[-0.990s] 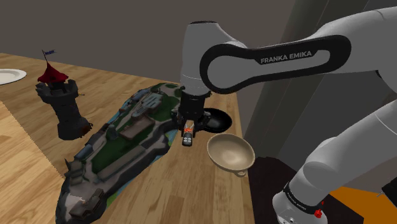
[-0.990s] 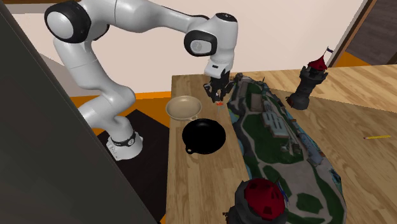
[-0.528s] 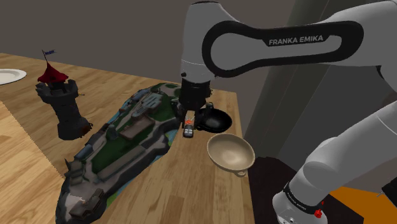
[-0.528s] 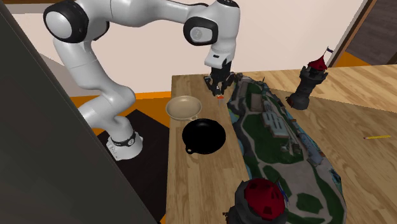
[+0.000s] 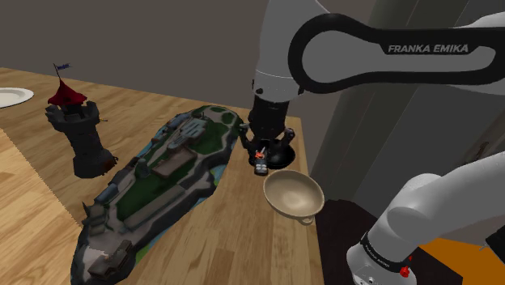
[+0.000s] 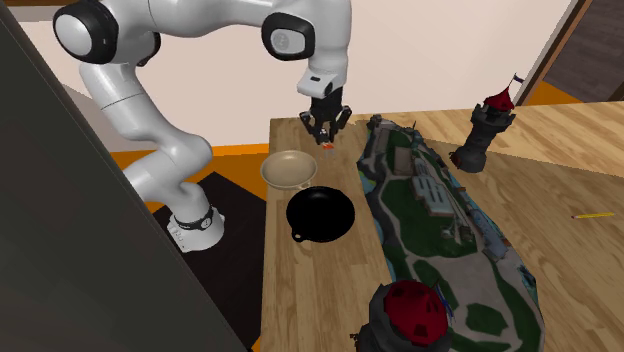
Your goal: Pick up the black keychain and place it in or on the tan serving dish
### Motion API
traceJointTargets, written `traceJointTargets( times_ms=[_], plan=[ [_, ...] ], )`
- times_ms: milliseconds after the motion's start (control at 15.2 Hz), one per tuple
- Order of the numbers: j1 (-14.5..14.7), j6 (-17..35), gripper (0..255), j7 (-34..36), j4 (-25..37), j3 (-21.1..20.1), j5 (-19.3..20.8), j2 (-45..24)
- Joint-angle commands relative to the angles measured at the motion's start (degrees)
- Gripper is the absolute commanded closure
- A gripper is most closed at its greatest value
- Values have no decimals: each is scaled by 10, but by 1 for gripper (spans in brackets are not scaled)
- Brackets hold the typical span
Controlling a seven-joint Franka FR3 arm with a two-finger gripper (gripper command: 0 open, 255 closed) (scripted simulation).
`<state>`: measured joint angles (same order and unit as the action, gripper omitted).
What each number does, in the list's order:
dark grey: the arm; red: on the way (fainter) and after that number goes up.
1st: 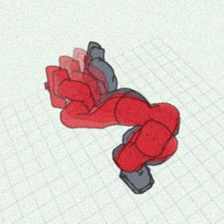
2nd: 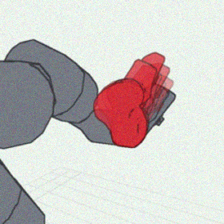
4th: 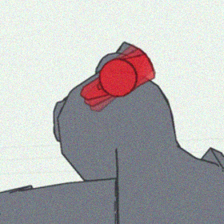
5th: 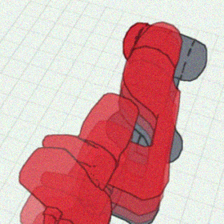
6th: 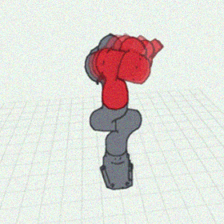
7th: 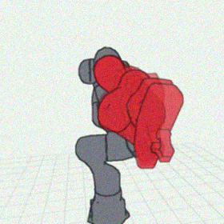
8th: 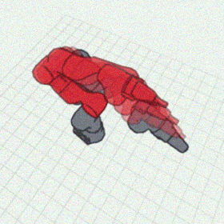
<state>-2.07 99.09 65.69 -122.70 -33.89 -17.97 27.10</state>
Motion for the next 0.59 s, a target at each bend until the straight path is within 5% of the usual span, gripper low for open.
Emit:
traceJointTargets(
  times_ms=[0,330,528],
  plan=[
    [12,-17,255,-18,-32,23,-14,48],
    [51,-75,255,-49,-120,81,-32,185],
    [54,-54,255,-51,-145,75,-37,188]
  ],
)
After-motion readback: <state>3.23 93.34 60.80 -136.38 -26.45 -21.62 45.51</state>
